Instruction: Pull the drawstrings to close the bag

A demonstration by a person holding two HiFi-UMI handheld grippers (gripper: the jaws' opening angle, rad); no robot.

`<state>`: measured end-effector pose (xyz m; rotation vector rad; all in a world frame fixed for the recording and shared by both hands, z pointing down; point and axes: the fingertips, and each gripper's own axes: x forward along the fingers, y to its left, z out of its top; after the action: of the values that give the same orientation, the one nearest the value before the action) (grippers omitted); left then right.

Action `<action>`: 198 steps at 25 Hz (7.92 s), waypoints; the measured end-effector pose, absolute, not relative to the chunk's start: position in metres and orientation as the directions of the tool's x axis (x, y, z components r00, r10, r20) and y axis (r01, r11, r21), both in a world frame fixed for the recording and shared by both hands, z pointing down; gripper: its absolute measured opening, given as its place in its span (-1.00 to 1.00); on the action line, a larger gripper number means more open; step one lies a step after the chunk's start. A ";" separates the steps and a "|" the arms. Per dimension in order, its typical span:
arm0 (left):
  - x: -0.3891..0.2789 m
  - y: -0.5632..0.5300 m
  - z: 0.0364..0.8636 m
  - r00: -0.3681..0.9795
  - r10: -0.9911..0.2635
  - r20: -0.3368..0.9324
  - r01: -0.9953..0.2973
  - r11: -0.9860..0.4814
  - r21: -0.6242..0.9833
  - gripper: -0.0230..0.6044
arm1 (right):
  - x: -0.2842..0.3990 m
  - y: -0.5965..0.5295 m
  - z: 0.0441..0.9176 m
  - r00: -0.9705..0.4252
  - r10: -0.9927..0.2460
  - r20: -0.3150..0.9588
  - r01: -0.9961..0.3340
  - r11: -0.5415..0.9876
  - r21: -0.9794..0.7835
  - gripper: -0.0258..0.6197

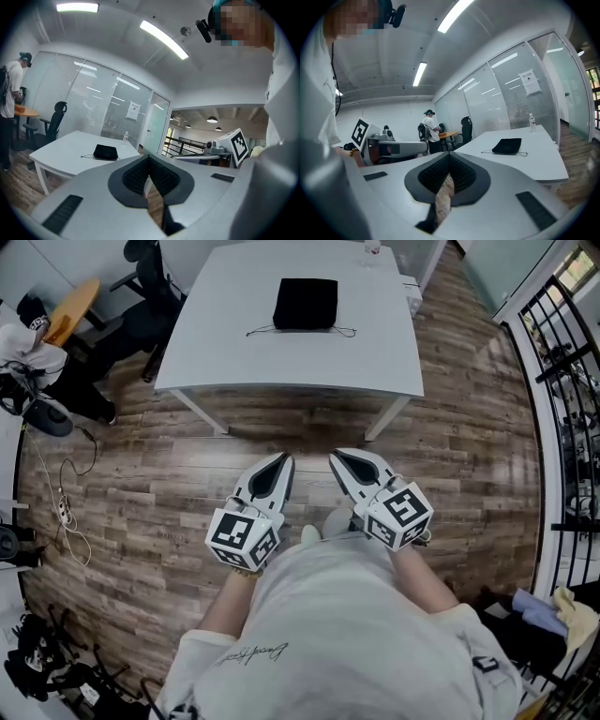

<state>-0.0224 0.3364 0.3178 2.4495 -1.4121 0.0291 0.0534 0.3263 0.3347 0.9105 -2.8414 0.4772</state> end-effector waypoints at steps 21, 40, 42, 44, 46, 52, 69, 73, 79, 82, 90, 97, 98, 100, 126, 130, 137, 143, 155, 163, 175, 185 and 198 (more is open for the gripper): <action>-0.043 0.258 0.334 0.507 -0.845 0.168 -0.849 -0.457 0.265 -0.89 | 0.036 0.247 0.356 -0.817 -0.539 0.203 -0.576 0.765 -0.288 -0.85; -0.057 0.027 0.325 0.467 -0.870 0.158 -0.864 -0.411 0.290 -0.89 | 0.027 0.009 0.348 -0.846 -0.504 0.173 -0.533 0.796 -0.288 -0.85; -0.054 0.007 0.324 0.468 -0.870 0.156 -0.863 -0.412 0.292 -0.89 | 0.029 -0.010 0.347 -0.846 -0.504 0.170 -0.532 0.796 -0.287 -0.85; -0.051 -0.007 0.322 0.472 -0.868 0.152 -0.860 -0.417 0.294 -0.89 | 0.033 -0.025 0.348 -0.845 -0.507 0.171 -0.535 0.793 -0.290 -0.85; -0.049 -0.018 0.322 0.476 -0.866 0.151 -0.860 -0.422 0.287 -0.89 | 0.035 -0.037 0.349 -0.843 -0.510 0.173 -0.538 0.790 -0.292 -0.85; -0.046 -0.043 0.326 0.489 -0.858 0.158 -0.854 -0.434 0.288 -0.89 | 0.041 -0.060 0.355 -0.831 -0.524 0.187 -0.556 0.774 -0.302 -0.85; -0.076 -0.095 0.339 0.579 -0.793 0.191 -0.804 -0.516 0.296 -0.89 | 0.023 -0.097 0.370 -0.751 -0.615 0.241 -0.660 0.682 -0.315 -0.85; -0.084 -0.104 0.349 0.590 -0.776 0.224 -0.801 -0.525 0.289 -0.89 | 0.020 -0.105 0.374 -0.730 -0.630 0.266 -0.683 0.664 -0.303 -0.85; -0.092 -0.121 0.367 0.605 -0.751 0.265 -0.794 -0.543 0.275 -0.89 | 0.030 -0.119 0.392 -0.686 -0.658 0.310 -0.727 0.629 -0.274 -0.85; -0.099 -0.127 0.376 0.597 -0.748 0.290 -0.802 -0.544 0.247 -0.89 | 0.043 -0.125 0.404 -0.655 -0.676 0.337 -0.755 0.595 -0.276 -0.85; -0.140 -0.131 0.412 0.545 -0.757 0.361 -0.838 -0.480 0.258 -0.89 | 0.075 -0.134 0.440 -0.574 -0.703 0.420 -0.817 0.521 -0.246 -0.85; -0.164 -0.129 0.441 0.504 -0.754 0.421 -0.863 -0.452 0.225 -0.89 | 0.103 -0.139 0.473 -0.499 -0.701 0.510 -0.854 0.497 -0.153 -0.85; -0.167 -0.128 0.446 0.500 -0.752 0.429 -0.866 -0.449 0.222 -0.89 | 0.104 -0.139 0.479 -0.490 -0.695 0.526 -0.854 0.503 -0.131 -0.85; -0.173 -0.129 0.457 0.491 -0.747 0.448 -0.870 -0.444 0.214 -0.89 | 0.106 -0.139 0.490 -0.478 -0.683 0.552 -0.852 0.514 -0.102 -0.85; -0.186 -0.133 0.615 0.262 -0.589 0.764 -0.713 -0.652 -0.258 -0.54 | 0.111 -0.151 0.575 -0.391 -0.612 0.687 -0.818 0.574 0.046 -0.73; -0.188 -0.134 0.630 0.238 -0.573 0.784 -0.666 -0.684 -0.297 -0.52 | 0.110 -0.152 0.581 -0.392 -0.610 0.689 -0.820 0.571 0.038 -0.73; -0.188 -0.141 0.635 0.266 -0.563 0.782 -0.677 -0.687 -0.265 -0.64 | 0.114 -0.151 0.591 -0.381 -0.605 0.699 -0.820 0.570 0.046 -0.73; -0.187 -0.142 0.628 0.297 -0.565 0.770 -0.686 -0.687 -0.240 -0.86 | 0.116 -0.151 0.595 -0.372 -0.601 0.707 -0.819 0.571 0.055 -0.73; -0.186 -0.149 0.618 0.320 -0.583 0.747 -0.723 -0.660 -0.205 -0.88 | 0.114 -0.153 0.624 -0.299 -0.557 0.775 -0.677 0.696 0.239 -0.51; -0.187 -0.153 0.614 0.321 -0.590 0.741 -0.730 -0.653 -0.203 -0.88 | 0.099 -0.157 0.636 -0.348 -0.469 0.812 -0.571 0.793 0.213 -0.44; -0.186 -0.151 0.613 0.330 -0.598 0.730 -0.745 -0.640 -0.188 -0.88 | 0.086 -0.144 0.639 -0.465 -0.290 0.836 -0.438 0.896 0.067 -0.75; -0.194 -0.146 0.616 0.309 -0.613 0.727 -0.778 -0.603 -0.178 -0.88 | 0.096 -0.149 0.637 -0.361 -0.519 0.775 -0.605 0.763 0.229 -0.85; -0.190 -0.142 0.612 0.313 -0.643 0.699 -0.837 -0.534 -0.117 -0.88 | 0.109 -0.161 0.629 -0.287 -0.621 0.730 -0.678 0.670 0.303 -0.84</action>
<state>-0.1898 -0.1420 0.6118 2.3143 -1.3425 1.0408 0.1091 -0.1612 0.6289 1.0064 -1.9919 0.0805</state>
